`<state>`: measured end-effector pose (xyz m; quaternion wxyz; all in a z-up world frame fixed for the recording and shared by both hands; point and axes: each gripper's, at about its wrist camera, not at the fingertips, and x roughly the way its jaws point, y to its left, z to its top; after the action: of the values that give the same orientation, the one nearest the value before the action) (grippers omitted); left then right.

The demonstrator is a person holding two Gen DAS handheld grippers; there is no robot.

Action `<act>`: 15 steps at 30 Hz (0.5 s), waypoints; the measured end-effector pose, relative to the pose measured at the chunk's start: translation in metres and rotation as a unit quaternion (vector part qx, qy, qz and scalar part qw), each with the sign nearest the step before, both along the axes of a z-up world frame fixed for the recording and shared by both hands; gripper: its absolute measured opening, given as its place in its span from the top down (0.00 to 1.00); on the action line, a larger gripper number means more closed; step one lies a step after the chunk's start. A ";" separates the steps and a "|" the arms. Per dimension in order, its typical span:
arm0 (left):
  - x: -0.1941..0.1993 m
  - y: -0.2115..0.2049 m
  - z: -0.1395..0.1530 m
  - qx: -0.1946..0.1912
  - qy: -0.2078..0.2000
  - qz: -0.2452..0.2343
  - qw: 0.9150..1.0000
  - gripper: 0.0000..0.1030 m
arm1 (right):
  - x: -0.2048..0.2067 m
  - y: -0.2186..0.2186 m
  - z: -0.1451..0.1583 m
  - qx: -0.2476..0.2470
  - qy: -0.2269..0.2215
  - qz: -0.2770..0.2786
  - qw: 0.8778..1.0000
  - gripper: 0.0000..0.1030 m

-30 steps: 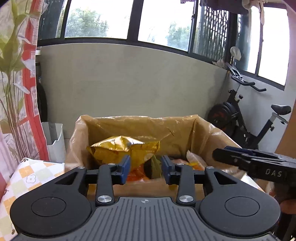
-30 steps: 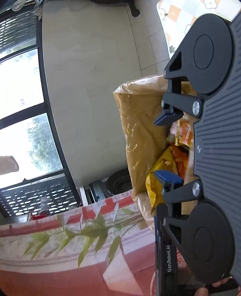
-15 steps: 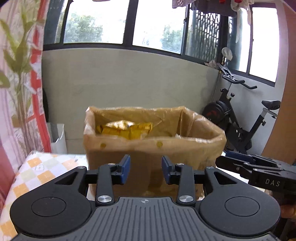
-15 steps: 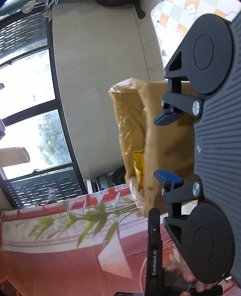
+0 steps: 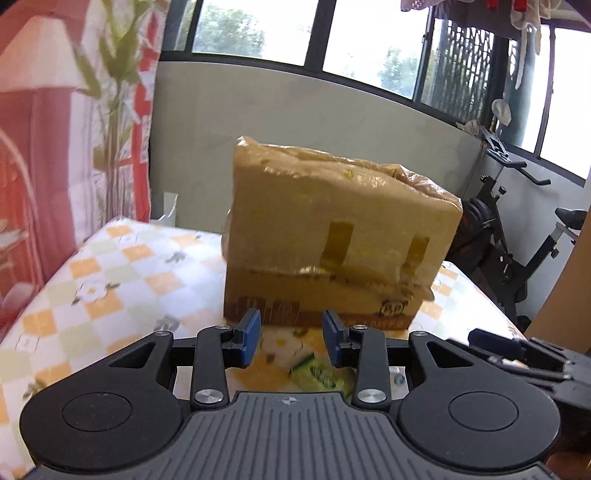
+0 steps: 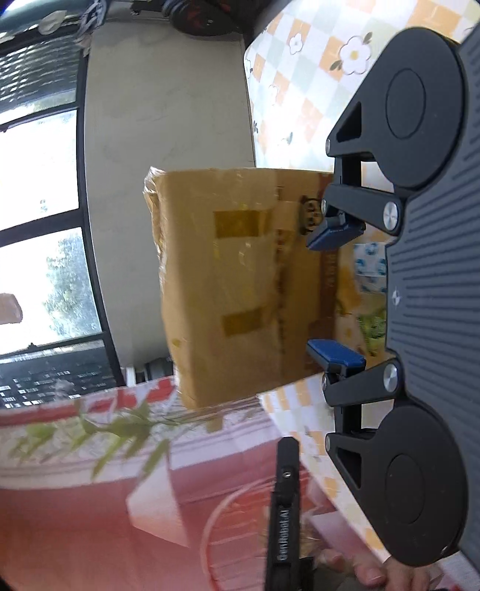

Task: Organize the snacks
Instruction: 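Return to the table and grasp the brown wrapped candy with the left tool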

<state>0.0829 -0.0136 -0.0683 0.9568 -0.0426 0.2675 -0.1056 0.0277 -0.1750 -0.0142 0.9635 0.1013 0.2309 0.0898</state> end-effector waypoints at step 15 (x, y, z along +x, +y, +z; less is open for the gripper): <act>0.012 0.005 -0.036 0.010 0.043 -0.018 0.999 0.62 | 0.004 0.026 -0.046 -0.067 0.087 0.049 0.993 0.44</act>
<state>0.0944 -0.0090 -0.1048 0.9429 -0.0323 0.3099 -0.1179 0.0320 -0.1495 -0.0601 0.9389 0.0329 0.3237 0.1122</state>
